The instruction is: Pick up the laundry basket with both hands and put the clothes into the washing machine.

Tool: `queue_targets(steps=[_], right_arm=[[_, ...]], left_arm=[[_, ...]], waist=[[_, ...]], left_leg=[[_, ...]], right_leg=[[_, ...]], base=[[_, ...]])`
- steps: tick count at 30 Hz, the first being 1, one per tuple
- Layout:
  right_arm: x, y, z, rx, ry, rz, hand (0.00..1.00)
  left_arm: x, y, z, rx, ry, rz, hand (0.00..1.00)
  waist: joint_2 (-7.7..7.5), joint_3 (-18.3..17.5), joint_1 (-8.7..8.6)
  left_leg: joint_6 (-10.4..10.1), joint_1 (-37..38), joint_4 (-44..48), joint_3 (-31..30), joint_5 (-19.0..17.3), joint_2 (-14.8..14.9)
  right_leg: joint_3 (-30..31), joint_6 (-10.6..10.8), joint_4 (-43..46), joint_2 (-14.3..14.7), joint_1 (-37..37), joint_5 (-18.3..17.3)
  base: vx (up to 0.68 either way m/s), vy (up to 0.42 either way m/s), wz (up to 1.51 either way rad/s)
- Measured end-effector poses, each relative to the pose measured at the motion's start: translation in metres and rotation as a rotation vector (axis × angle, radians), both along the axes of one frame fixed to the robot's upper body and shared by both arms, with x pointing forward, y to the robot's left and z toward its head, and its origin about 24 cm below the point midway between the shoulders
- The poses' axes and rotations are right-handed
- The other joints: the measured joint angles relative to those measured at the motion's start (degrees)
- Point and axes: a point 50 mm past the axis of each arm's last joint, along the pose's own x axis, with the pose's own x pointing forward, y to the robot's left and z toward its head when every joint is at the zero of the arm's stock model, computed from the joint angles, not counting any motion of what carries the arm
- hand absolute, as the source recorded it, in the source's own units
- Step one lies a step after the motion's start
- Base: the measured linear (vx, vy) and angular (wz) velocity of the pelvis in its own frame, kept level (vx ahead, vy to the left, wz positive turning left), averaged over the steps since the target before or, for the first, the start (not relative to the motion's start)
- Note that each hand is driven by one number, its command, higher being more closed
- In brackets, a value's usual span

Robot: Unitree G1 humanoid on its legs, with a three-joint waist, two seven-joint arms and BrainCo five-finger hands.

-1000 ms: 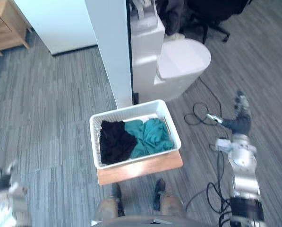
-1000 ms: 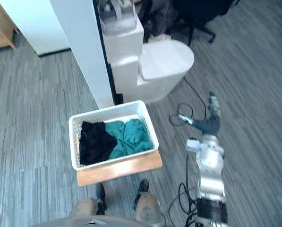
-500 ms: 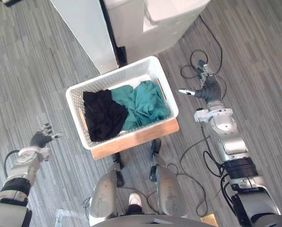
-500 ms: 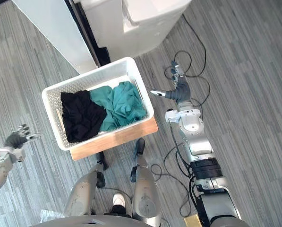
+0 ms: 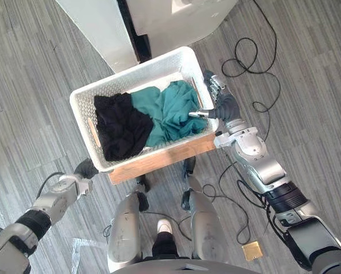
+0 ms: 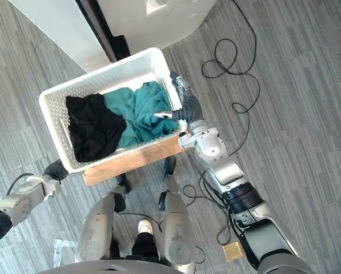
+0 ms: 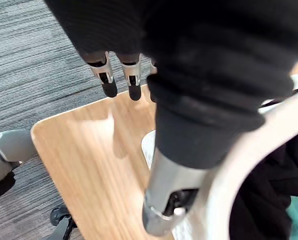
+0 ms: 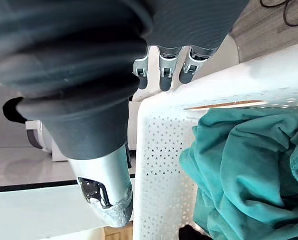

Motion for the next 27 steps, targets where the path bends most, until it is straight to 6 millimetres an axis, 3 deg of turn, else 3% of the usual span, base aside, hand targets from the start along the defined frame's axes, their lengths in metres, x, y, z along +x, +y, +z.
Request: queue_targets(steps=[5, 8, 11, 13, 18, 22, 27], right_arm=[[0.000, -0.002, 0.007, -0.072, -0.013, 0.038, 0.00], [0.000, -0.005, 0.008, -0.160, -0.010, 0.054, 0.00], [-0.002, -0.018, 0.007, -0.251, 0.005, 0.044, 0.00], [-0.004, -0.026, 0.006, -0.340, 0.014, 0.046, 0.00], [-0.005, -0.017, 0.005, -0.409, 0.011, 0.115, 0.00], [-0.005, -0.015, 0.001, -0.419, 0.025, 0.129, 0.00], [-0.004, -0.008, -0.007, -0.429, 0.042, 0.148, 0.00]], left_arm=[[0.006, -0.006, 0.007, 0.003, -0.029, -0.011, 0.00], [-0.004, -0.012, 0.012, -0.005, -0.046, -0.046, 0.00], [-0.032, -0.025, 0.005, -0.068, -0.027, -0.085, 0.00], [-0.062, -0.038, -0.005, -0.113, 0.042, -0.149, 0.00], [-0.099, -0.056, -0.025, -0.211, 0.181, -0.243, 0.00], [-0.113, -0.064, -0.032, -0.233, 0.236, -0.298, 0.00], [-0.125, -0.059, -0.037, -0.240, 0.279, -0.321, 0.00]], waist=[[0.02, 0.0, 0.31], [0.04, 0.0, 0.35], [0.17, -0.1, 0.77], [0.28, -0.2, 1.23], [0.45, -0.3, 2.28], [1.17, -1.5, 3.41], [1.41, -3.7, 3.40]], left_leg=[[0.2, -1.8, 2.6, 1.4, -0.6, 1.3], [0.2, -2.7, 3.5, 1.6, -0.6, 1.9], [0.2, -2.7, 3.8, 1.7, -0.5, 2.0], [0.2, -2.6, 3.8, 1.7, -0.5, 1.9], [0.2, -2.6, 3.8, 1.8, -0.5, 1.8], [0.4, -2.7, 3.6, 1.8, -0.4, 1.7], [0.4, -3.1, 3.3, 1.8, -0.4, 1.7]], right_leg=[[-0.5, 0.0, 0.3, -0.1, -1.0, 0.0], [-1.1, -0.1, 0.4, 0.0, -1.3, 0.0], [-1.6, 0.1, 1.4, -0.3, -1.3, -0.9], [-2.3, 0.2, 2.0, -0.6, -1.2, -1.4], [-2.4, 0.2, 2.0, -0.6, -1.1, -1.4], [-2.4, 0.2, 1.9, -0.6, -1.2, -1.4], [-2.3, 0.3, 0.9, -0.3, -1.3, -1.2]], base=[[0.01, -0.014, 0.04], [0.02, -0.040, 0.06], [0.03, -0.031, 0.10], [0.03, -0.033, 0.15], [0.01, -0.031, 0.01], [0.01, -0.049, 0.02], [0.03, -0.055, -0.02]])
